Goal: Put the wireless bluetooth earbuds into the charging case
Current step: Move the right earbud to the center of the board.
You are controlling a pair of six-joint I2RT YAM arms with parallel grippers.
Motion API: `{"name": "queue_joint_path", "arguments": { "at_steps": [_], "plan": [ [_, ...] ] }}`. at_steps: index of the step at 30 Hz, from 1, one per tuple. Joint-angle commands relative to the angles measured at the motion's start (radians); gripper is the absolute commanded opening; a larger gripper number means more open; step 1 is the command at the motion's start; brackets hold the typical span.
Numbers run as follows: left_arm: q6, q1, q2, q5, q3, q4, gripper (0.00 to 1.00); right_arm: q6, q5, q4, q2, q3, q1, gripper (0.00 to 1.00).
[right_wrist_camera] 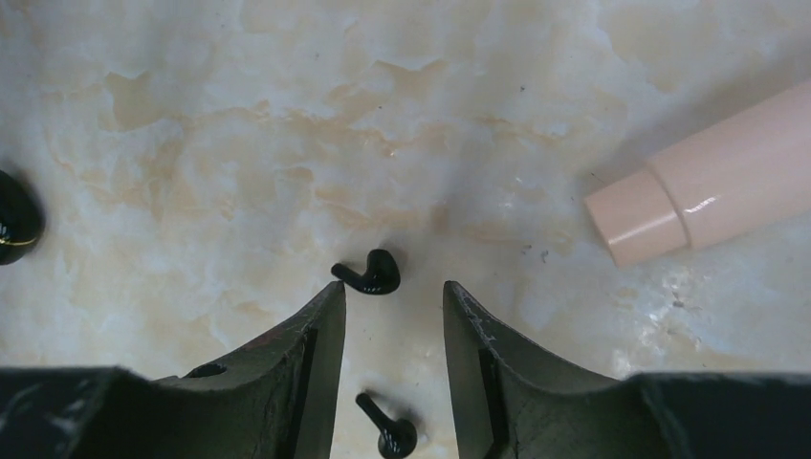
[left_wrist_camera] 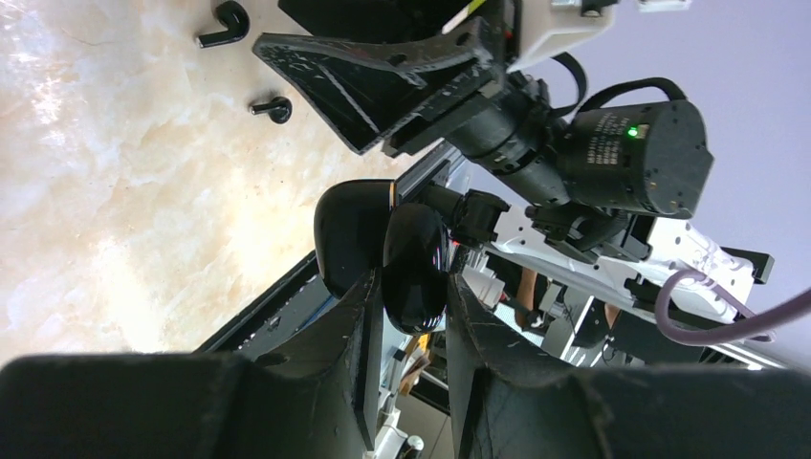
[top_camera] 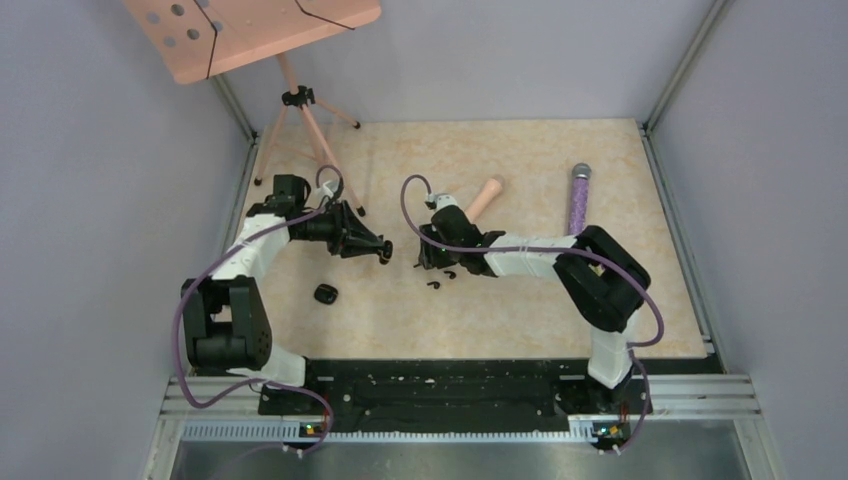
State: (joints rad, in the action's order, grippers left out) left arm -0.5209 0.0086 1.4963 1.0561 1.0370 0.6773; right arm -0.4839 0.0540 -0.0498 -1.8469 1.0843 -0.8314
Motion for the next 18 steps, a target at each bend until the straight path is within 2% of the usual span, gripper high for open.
{"name": "queue_joint_path", "arguments": {
  "at_steps": [1, 11, 18],
  "plan": [
    [0.025, 0.027, -0.044, 0.024, -0.012, 0.006, 0.00, -0.009, 0.057, 0.002, -0.076, 0.093, -0.028, 0.42],
    [0.037, 0.035, -0.046, 0.032, -0.017, 0.016, 0.00, 0.037, 0.152, 0.047, -0.101, 0.108, -0.064, 0.41],
    [0.041, 0.036, -0.052, 0.035, -0.020, 0.020, 0.00, 0.090, 0.210, 0.088, -0.021, 0.013, -0.063, 0.38]
  ]
}}
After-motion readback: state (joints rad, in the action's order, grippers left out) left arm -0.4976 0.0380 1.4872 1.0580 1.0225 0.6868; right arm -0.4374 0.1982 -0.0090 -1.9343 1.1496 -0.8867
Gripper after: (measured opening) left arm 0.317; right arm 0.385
